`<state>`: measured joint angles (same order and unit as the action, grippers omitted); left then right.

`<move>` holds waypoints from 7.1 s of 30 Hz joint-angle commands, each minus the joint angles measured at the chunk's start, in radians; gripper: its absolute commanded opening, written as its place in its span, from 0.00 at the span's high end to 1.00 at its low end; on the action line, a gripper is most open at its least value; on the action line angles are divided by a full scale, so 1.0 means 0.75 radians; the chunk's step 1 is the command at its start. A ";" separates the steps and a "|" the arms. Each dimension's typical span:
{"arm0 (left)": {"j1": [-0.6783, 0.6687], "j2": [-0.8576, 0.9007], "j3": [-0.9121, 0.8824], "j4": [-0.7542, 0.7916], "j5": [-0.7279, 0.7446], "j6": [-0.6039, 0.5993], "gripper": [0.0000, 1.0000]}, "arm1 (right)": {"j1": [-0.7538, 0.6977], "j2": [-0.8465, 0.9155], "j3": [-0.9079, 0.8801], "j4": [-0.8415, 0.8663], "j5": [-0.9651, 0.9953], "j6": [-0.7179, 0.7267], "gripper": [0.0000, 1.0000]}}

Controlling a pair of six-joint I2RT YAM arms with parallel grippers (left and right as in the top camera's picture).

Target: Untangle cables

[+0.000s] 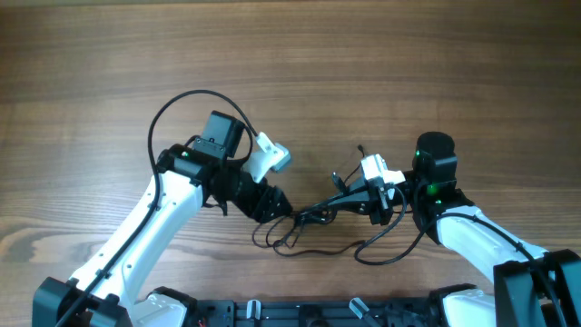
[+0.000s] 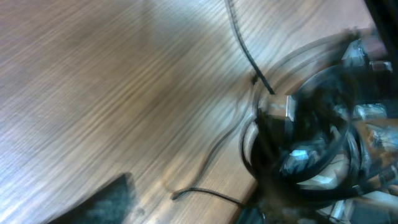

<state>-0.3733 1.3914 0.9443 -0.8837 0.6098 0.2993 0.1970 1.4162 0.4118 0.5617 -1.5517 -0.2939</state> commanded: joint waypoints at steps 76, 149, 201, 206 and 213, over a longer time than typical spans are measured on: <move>0.090 -0.027 -0.084 0.193 0.142 0.167 0.36 | -0.003 0.000 -0.008 0.073 -0.094 0.114 0.96; -0.032 -0.021 -0.213 0.547 -0.577 -1.536 0.00 | -0.003 0.000 -0.011 -0.490 1.694 2.019 0.21; -0.279 -0.005 -0.214 0.649 -0.450 -1.211 0.63 | 0.120 0.192 -0.008 0.357 0.600 1.401 0.96; -0.279 -0.005 -0.214 0.624 -0.568 -1.212 0.96 | 0.120 0.192 -0.008 0.566 0.308 1.558 0.96; 0.137 -0.009 -0.213 0.266 -1.058 -1.676 0.96 | 0.002 0.193 -0.008 0.615 0.170 1.557 0.96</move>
<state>-0.4129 1.3823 0.7841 -0.6746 -0.1158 -0.8185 0.2443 1.5539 0.3988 1.0157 -1.3632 0.8673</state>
